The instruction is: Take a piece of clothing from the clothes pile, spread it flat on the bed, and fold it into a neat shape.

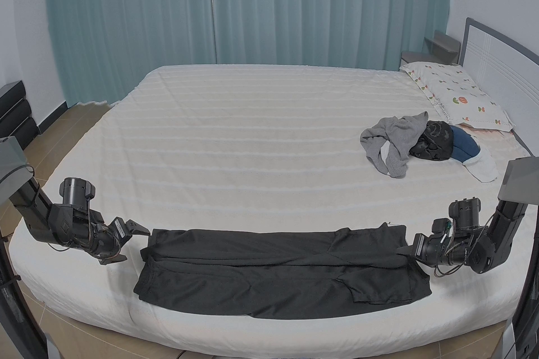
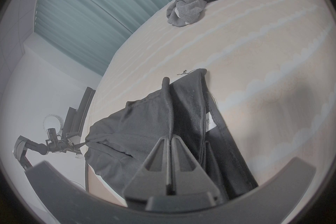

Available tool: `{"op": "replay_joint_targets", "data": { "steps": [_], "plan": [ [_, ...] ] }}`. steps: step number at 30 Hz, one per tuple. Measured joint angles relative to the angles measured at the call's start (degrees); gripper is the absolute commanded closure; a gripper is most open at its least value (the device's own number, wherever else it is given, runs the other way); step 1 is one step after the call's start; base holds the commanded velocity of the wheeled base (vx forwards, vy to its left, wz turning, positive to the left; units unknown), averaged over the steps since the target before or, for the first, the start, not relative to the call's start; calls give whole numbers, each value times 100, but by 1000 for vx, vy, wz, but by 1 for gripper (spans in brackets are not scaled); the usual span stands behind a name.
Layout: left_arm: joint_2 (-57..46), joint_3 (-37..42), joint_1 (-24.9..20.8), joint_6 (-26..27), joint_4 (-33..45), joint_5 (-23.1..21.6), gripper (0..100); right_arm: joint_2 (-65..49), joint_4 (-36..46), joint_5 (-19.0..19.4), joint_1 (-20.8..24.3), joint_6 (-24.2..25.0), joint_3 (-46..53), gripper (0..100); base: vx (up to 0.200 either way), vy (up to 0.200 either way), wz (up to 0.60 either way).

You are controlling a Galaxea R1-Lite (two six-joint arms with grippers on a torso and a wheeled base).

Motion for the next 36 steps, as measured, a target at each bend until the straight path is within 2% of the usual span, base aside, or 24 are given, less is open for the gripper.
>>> {"op": "replay_joint_targets", "data": {
  "steps": [2, 3, 9, 14, 24, 26, 27, 32, 36],
  "plan": [
    [-33, 27, -1, 2, 24, 0, 0, 9, -5, -2, 11, -44, 28, 100, 0, 0, 0],
    [-52, 46, -6, 2, 40, 0, 0, 18, -2, -5, 11, -63, 37, 0, 0, 0, 0],
    [-141, 173, -30, 13, 49, 2, 0, -78, 4, 6, 22, 84, 65, 0, 0, 0, 0],
    [-141, 190, -85, -7, 46, 35, 0, -428, 63, -60, 95, 700, 183, 0, 0, 0, 0],
    [179, -207, -508, -723, -15, 486, 0, -940, 96, -878, 396, 1684, 497, 0, 0, 0, 0],
    [245, -279, -563, -752, -17, 556, 0, -963, 96, -930, 427, 1751, 507, 0, 0, 0, 0],
    [286, -317, -592, -758, -15, 635, 100, -979, 94, -946, 435, 1768, 507, 0, 0, 0, 0],
    [477, -461, -751, -772, -20, 1051, 100, -1015, 99, -1047, 507, 1855, 518, 0, 0, 0, 0],
    [562, -502, -835, -779, -23, 1198, 100, -1034, 105, -1403, 666, 2139, 518, 0, 0, 0, 0]
  ]
}}
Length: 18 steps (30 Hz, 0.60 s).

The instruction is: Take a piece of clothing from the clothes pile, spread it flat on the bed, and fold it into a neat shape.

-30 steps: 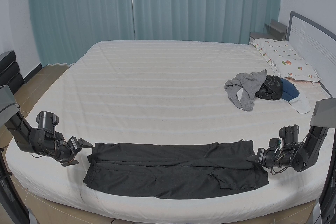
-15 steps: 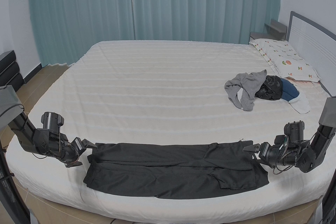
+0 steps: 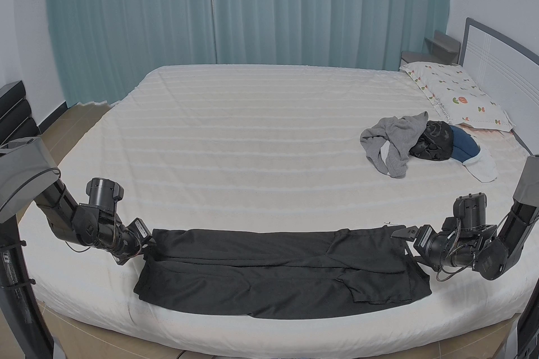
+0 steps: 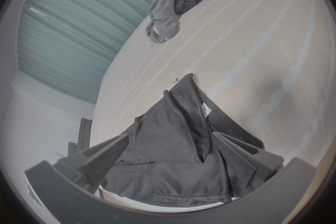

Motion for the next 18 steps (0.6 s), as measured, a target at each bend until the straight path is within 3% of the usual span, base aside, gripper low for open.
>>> {"op": "replay_joint_targets", "data": {
  "steps": [7, 18],
  "plan": [
    [-124, 20, 10, -48, -2, 238, 100, 11, 16, -226, 227, 151, 17, 0, 0, 0, 0],
    [-553, 83, 0, -340, -155, 227, 100, 61, 295, -266, 334, 597, -55, 0, 0, 0, 0]
  ]
}}
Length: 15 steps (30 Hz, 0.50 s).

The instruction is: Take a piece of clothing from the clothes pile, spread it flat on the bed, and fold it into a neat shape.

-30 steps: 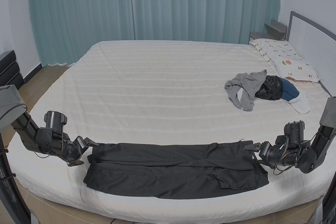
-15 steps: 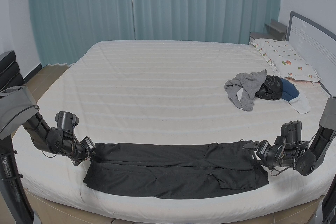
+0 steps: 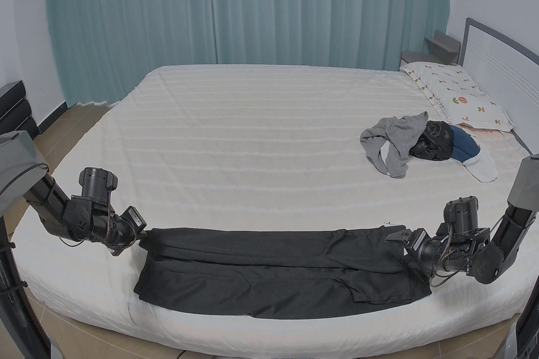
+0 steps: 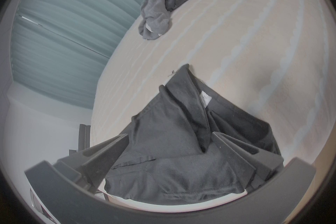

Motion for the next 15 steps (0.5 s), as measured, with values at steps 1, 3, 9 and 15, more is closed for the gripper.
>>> {"op": "replay_joint_targets", "data": {
  "steps": [1, 3, 9, 15],
  "plan": [
    [-17, 0, -4, -55, -69, 0, 100, 5, 96, -2, 15, 38, -35, 0, 0, 0, 0],
    [-41, 13, -11, -118, -187, 0, 100, 13, 284, -30, 55, 163, -123, 0, 0, 0, 0],
    [-69, 41, -1, -162, -288, -7, 100, 82, 482, -107, 111, 354, -352, 0, 0, 0, 0],
    [-67, 45, 2, -165, -290, -21, 100, 171, 507, -110, 185, 427, -408, 0, 0, 0, 0]
  ]
}}
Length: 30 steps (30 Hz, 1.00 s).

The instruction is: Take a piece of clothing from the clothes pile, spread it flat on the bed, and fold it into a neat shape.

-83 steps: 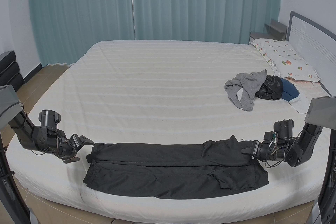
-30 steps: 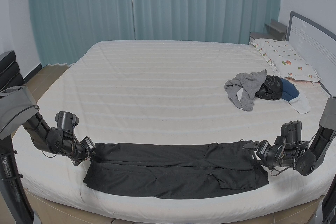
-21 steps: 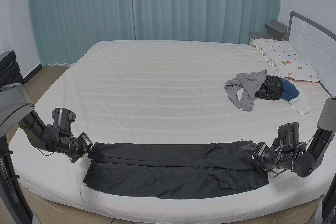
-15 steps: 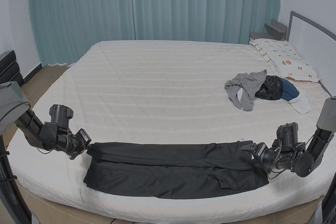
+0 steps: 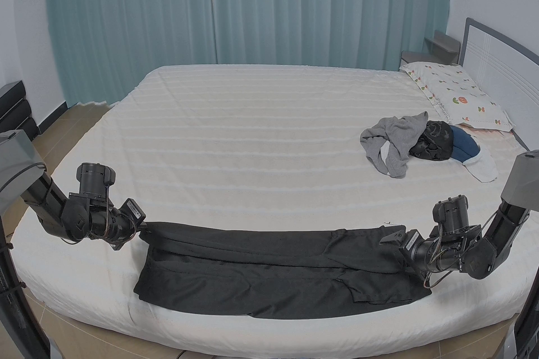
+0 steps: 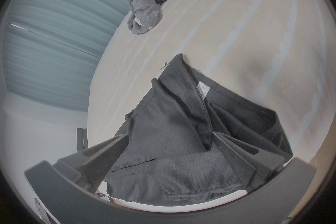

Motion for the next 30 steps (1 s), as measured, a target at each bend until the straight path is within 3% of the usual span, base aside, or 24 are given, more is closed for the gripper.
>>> {"op": "replay_joint_targets", "data": {
  "steps": [13, 29, 30],
  "plan": [
    [17, -1, 16, 2, 0, -17, 100, -105, 57, -449, 96, -7, 100, 0, 0, 0, 0],
    [26, 13, 11, 2, -6, -17, 100, 94, 40, -460, 452, 239, 95, 0, 0, 0, 0],
    [26, 13, 11, 2, -6, -17, 100, 154, 21, -474, 466, 261, 67, 100, 0, 0, 0]
  ]
}}
